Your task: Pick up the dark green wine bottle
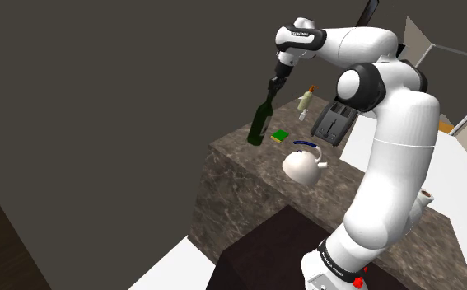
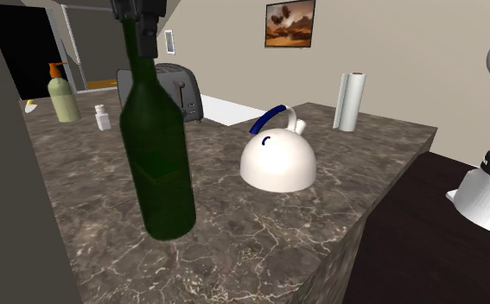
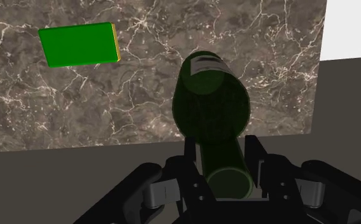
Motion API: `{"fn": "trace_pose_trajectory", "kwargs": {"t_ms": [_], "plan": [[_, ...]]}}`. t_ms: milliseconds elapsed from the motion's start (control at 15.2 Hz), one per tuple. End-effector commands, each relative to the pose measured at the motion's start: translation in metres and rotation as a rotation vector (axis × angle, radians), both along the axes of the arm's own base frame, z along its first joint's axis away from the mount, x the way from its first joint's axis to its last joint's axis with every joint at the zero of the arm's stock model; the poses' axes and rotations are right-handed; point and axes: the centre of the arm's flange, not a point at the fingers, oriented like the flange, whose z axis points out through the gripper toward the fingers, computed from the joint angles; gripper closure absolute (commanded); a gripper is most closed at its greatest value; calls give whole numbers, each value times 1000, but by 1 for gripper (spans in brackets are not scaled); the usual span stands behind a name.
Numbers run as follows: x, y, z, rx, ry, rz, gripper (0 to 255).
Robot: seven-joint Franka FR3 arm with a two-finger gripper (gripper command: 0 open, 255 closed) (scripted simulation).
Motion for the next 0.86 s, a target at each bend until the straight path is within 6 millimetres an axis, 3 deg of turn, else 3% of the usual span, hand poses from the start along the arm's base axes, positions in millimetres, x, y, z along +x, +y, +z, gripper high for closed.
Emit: {"fn": "trace_pose_trajectory", "kwargs": {"t_ms": [0,660,792], "plan": [[1,0,11,0,0,0,255],[1,0,63,0,0,0,255],[1,0,64,0,0,0,255]]}}
